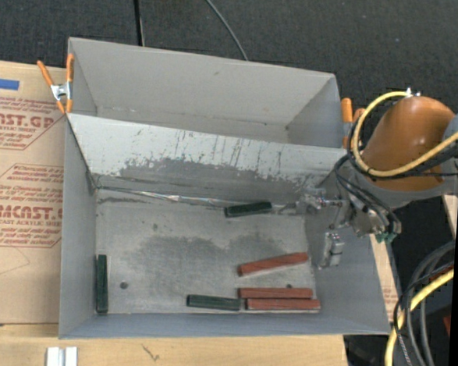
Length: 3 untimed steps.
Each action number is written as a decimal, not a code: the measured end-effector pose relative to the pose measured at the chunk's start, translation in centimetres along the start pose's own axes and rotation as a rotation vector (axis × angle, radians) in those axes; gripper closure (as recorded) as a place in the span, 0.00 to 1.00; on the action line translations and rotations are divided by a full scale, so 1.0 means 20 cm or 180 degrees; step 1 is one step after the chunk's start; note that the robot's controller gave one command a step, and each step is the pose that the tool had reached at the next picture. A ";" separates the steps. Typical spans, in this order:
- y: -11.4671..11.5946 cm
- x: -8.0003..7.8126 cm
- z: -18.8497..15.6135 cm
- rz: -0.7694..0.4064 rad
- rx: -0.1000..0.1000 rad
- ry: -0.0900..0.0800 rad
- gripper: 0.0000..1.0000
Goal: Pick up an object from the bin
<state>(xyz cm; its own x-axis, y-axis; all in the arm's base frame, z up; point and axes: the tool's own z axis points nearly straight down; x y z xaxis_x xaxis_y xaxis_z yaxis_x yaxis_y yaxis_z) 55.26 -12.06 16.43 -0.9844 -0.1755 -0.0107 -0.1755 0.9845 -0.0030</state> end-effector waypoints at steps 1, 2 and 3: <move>0.16 0.04 0.47 -0.0565 -0.0016 0.0031 1.00; 0.16 0.04 0.47 -0.0565 -0.0016 0.0031 1.00; 0.13 -0.06 -0.23 -0.0550 -0.0010 0.0021 1.00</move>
Offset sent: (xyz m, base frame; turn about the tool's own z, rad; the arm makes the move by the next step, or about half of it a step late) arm 0.0000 0.0000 0.0000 0.0000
